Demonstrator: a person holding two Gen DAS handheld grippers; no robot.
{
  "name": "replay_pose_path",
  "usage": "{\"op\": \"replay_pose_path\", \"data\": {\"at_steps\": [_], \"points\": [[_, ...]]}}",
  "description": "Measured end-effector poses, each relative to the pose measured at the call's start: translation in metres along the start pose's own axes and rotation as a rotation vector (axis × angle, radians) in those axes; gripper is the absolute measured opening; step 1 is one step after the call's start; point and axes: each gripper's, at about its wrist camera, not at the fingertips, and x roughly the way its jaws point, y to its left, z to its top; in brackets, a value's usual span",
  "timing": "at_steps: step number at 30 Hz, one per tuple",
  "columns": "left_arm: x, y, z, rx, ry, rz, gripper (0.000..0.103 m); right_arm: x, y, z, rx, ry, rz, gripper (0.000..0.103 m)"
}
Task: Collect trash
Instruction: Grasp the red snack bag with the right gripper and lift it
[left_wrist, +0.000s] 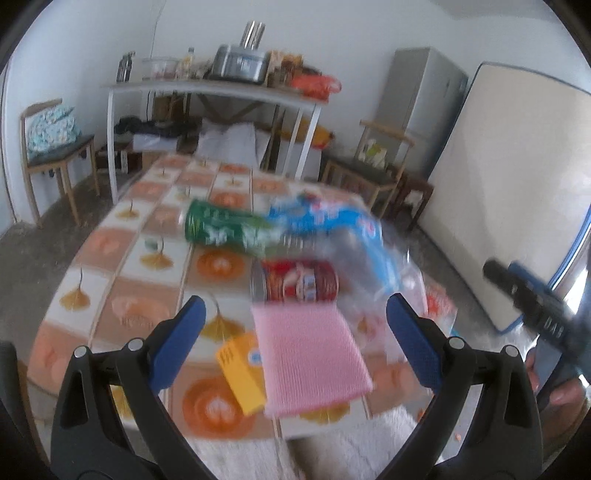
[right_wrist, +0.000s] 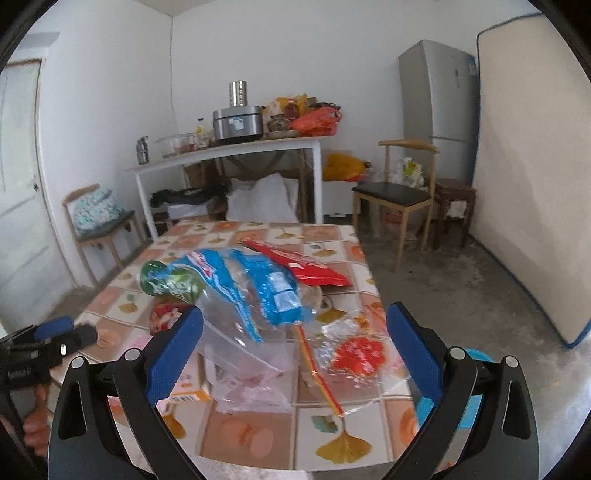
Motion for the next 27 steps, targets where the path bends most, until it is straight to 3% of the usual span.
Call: {"op": "replay_pose_path", "data": {"at_steps": [3,9,14,16,19,23,27], "points": [[0.003,0.001,0.012,0.004,-0.028,-0.007,0.094,0.006,-0.003,0.010,-0.016,0.002,0.036,0.097],[0.017,0.007,0.026,-0.040,-0.018,-0.047,0.094,0.032,-0.024,0.068,-0.018,-0.026,0.139,0.096],[0.027,0.010,0.030,-0.051,0.001,-0.044,0.094,0.120,-0.008,0.118,-0.118,0.146,0.190,0.096],[0.028,0.012,0.031,-0.054,0.001,-0.038,0.094,0.171,0.014,0.126,-0.210,0.260,0.230,0.094],[0.028,0.017,0.032,-0.056,-0.002,-0.025,0.094,0.229,0.040,0.126,-0.309,0.383,0.227,0.076],[0.029,0.029,0.033,-0.069,0.001,-0.004,0.094,0.298,0.069,0.107,-0.457,0.551,0.186,0.063],[0.031,0.040,0.033,-0.083,0.010,0.005,0.094,0.330,0.080,0.091,-0.543,0.642,0.125,0.047]]}}
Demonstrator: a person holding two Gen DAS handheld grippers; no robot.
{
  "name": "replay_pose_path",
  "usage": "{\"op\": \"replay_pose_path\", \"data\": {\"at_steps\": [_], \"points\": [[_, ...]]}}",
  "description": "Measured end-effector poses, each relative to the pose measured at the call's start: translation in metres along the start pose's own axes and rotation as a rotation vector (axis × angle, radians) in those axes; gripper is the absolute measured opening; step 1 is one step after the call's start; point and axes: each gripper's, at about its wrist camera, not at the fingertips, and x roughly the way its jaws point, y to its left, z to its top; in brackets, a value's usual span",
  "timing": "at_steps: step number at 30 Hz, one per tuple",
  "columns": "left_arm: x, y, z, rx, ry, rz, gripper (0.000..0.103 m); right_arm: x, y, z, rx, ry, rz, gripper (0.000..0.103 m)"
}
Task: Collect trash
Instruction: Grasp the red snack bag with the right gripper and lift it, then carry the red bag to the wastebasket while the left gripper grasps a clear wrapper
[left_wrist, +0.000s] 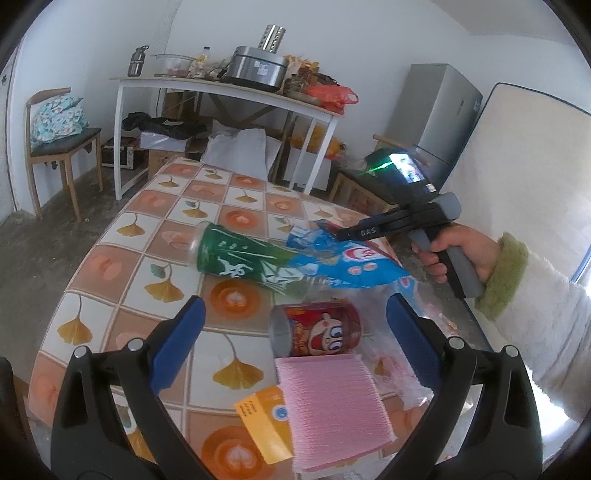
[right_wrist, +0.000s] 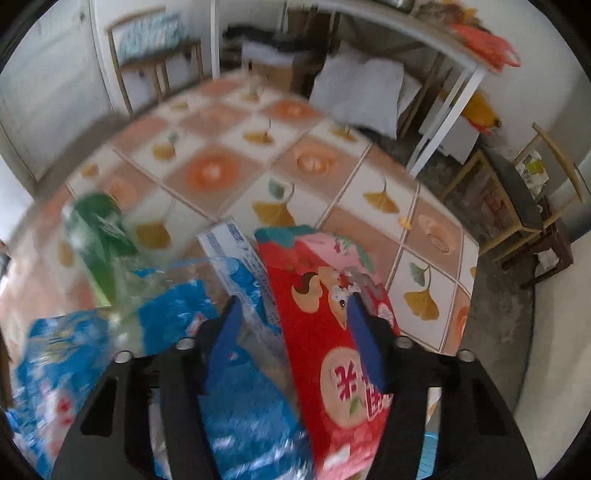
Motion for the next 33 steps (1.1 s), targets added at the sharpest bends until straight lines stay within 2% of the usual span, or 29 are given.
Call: {"op": "replay_pose_path", "data": {"at_steps": [4,8,13,16,20,26,31,33], "points": [[0.002,0.008,0.001,-0.015,0.004,-0.006,0.094,0.014,-0.007,0.006,0.022,0.047,-0.022,0.025],[0.003,0.009,0.003,-0.009,0.004,-0.015,0.094,0.004,-0.015,0.006,0.047,0.018,-0.035,0.009],[0.003,0.004,0.006,0.000,0.000,-0.038,0.094,-0.026,-0.042,0.000,0.119,-0.067,-0.032,0.005],[0.000,-0.002,0.007,0.015,-0.009,-0.049,0.094,-0.048,-0.071,-0.010,0.203,-0.128,-0.037,0.003],[-0.001,-0.012,0.010,0.030,-0.006,-0.065,0.094,-0.082,-0.114,-0.036,0.347,-0.222,0.010,0.003],[0.003,-0.029,0.024,0.049,0.021,-0.153,0.094,-0.142,-0.142,-0.093,0.474,-0.381,0.056,0.002],[0.015,-0.053,0.044,0.111,0.053,-0.203,0.094,-0.185,-0.151,-0.148,0.556,-0.492,0.061,0.002],[0.021,-0.068,0.052,0.169,0.066,-0.213,0.094,-0.200,-0.152,-0.175,0.591,-0.524,0.065,0.002]]}}
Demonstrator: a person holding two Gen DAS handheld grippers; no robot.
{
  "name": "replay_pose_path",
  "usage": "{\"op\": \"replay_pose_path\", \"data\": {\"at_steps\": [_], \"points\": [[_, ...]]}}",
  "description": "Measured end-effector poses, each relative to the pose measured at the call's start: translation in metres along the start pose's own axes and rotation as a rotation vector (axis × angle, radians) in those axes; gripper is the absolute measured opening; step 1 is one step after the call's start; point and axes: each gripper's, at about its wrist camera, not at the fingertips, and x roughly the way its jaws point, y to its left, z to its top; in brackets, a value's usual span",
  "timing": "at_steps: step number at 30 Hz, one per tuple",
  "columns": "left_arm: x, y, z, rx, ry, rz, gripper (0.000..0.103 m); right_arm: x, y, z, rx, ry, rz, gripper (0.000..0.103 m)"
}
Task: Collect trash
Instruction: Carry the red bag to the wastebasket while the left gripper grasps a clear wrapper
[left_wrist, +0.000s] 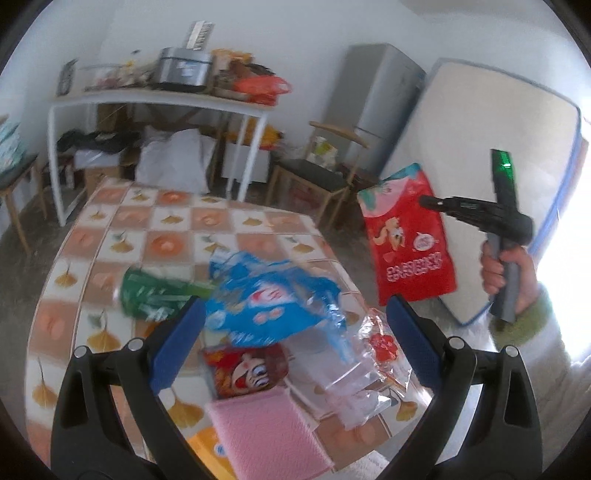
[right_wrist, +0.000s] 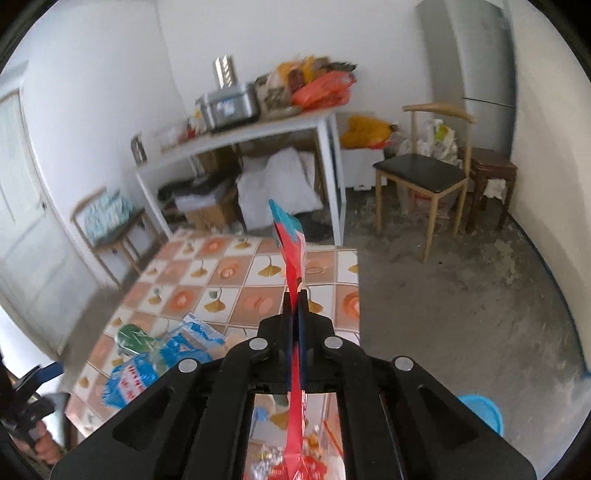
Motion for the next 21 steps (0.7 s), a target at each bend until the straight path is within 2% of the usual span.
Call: {"op": "replay_pose_path", "data": {"at_steps": [3,7,10,13,17,19,21], "points": [[0.012,-0.016,0.011,0.055,0.033,0.021,0.094,-0.030,-0.014,-0.020,0.039,-0.037,-0.019,0.002],[0.017,-0.046,0.017,0.096,0.039,-0.057,0.094,-0.065,-0.033,-0.050,0.092,-0.075,-0.067,0.002],[0.029,-0.090,0.009,0.186,0.084,-0.143,0.094,-0.087,-0.046,-0.074,0.117,-0.099,-0.127,0.002],[0.047,-0.140,-0.013,0.312,0.155,-0.189,0.094,-0.107,-0.063,-0.095,0.162,-0.114,-0.167,0.002],[0.071,-0.200,-0.061,0.534,0.214,-0.123,0.094,-0.132,-0.087,-0.123,0.226,-0.129,-0.191,0.002],[0.085,-0.219,-0.087,0.625,0.231,-0.075,0.091,-0.141,-0.096,-0.136,0.246,-0.128,-0.197,0.002],[0.106,-0.231,-0.113,0.716,0.264,-0.003,0.071,-0.146,-0.100,-0.146,0.256,-0.119,-0.200,0.002]]}}
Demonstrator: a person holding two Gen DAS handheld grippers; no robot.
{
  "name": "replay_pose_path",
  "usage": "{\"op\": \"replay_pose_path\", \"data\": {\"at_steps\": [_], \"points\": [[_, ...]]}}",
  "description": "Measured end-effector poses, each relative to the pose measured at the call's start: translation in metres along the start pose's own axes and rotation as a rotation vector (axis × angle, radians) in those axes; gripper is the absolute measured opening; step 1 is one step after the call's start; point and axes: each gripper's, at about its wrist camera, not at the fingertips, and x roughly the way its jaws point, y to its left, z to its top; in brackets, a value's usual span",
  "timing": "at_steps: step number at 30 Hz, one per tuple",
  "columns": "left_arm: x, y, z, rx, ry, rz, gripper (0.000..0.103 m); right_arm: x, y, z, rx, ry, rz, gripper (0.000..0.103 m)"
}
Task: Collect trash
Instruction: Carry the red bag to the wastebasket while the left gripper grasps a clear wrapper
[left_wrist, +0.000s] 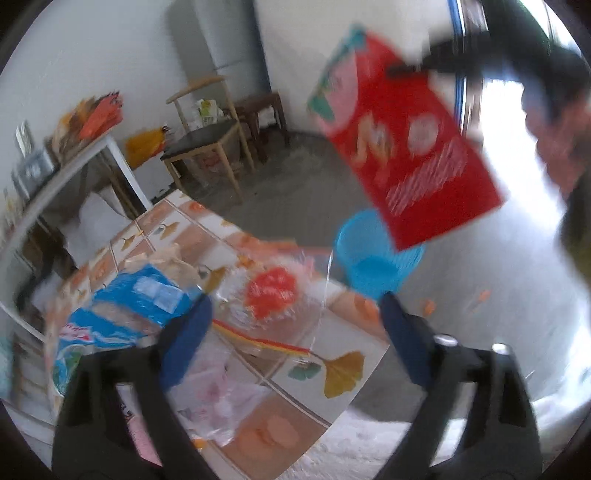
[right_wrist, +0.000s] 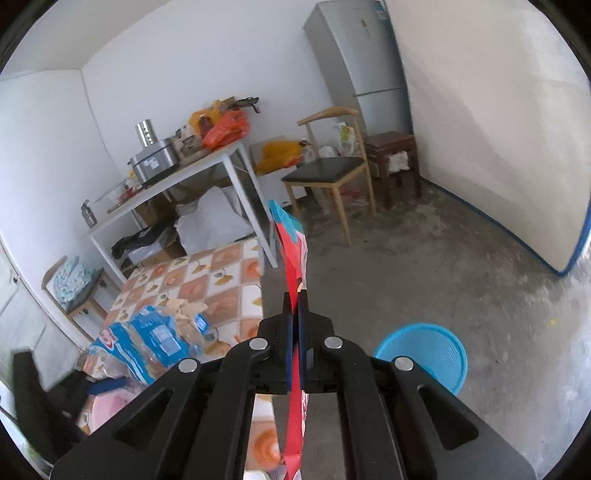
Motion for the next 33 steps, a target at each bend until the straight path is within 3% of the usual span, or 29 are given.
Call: {"op": "replay_pose_path", "data": {"at_steps": [2,7,10,16,18,27,31,33], "points": [[0.024,-0.016,-0.006,0.058,0.050,0.082,0.067,-0.003,-0.011,-0.010,0.007,0.014,-0.001,0.002],[0.066,-0.032,-0.015,0.127,0.164,0.179,0.055,-0.003,-0.022,-0.023,0.025,0.038,0.010,0.002],[0.082,-0.030,-0.019,0.124,0.221,0.211,0.040,-0.005,-0.027,-0.029,0.034,0.040,0.022,0.002],[0.088,-0.032,-0.021,0.130,0.240,0.247,0.005,-0.007,-0.039,-0.035,0.055,0.035,0.041,0.002],[0.086,-0.031,-0.021,0.121,0.224,0.255,0.000,-0.009,-0.040,-0.037,0.061,0.032,0.042,0.002],[0.044,-0.032,-0.004,0.072,0.083,0.265,0.000,-0.012,-0.049,-0.037,0.095,0.019,0.043,0.002],[0.018,-0.020,0.014,-0.004,0.010,0.209,0.000,-0.015,-0.054,-0.040,0.105,0.007,0.033,0.002],[0.005,-0.013,0.028,-0.061,-0.026,0.146,0.000,-0.014,-0.058,-0.041,0.114,0.002,0.022,0.002]]}}
